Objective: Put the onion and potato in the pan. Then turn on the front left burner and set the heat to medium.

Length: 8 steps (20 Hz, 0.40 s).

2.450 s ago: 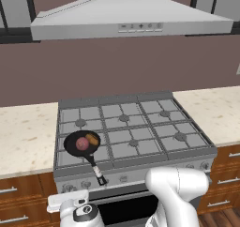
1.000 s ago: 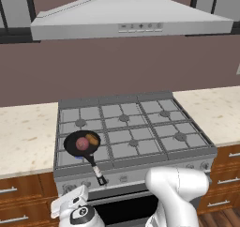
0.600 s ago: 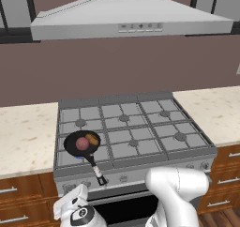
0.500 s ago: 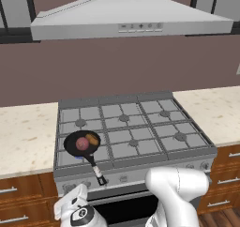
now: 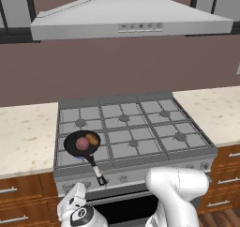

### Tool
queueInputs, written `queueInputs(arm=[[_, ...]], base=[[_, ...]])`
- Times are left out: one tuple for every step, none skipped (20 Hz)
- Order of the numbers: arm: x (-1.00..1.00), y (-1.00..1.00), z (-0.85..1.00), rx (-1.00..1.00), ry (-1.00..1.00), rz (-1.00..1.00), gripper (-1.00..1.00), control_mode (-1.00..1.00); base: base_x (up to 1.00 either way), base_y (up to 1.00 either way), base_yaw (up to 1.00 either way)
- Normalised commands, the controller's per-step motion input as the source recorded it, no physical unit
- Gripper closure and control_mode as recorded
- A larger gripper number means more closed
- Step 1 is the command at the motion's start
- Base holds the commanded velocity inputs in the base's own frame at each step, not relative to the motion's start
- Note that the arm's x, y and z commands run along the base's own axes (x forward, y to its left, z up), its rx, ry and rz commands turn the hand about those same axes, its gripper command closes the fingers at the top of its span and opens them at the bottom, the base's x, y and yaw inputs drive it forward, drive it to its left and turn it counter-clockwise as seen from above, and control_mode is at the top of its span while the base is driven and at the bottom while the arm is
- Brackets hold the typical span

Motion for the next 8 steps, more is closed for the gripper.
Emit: queueInputs(arm=[[0.0, 0.0, 0.0, -0.22, -0.02, -0.05, 1.0, -1.0], [0.0, 0.0, 0.0, -0.23, -0.02, -0.05, 1.0, -1.0], [0.0, 0.0, 0.0, -0.22, -0.01, -0.05, 1.0, -1.0], [0.0, 0.0, 0.0, -0.23, -0.01, -0.06, 1.0, -1.0], [0.0, 0.0, 0.0, -0.23, 0.0, -0.06, 1.0, -1.0], [0.0, 0.0, 0.0, -0.23, 0.0, -0.06, 1.0, -1.0], [0.0, 0.0, 0.0, -0.24, -0.01, -0.06, 1.0, -1.0], [0.0, 0.0, 0.0, -0.24, 0.0, -0.06, 1.0, -1.0]], base=[[0.0, 0.0, 0.0], [0.0, 0.0, 0.0], [0.0, 0.0, 0.0], [0.0, 0.0, 0.0], [0.0, 0.0, 0.0], [0.0, 0.0, 0.0], [0.0, 0.0, 0.0], [0.0, 0.0, 0.0]])
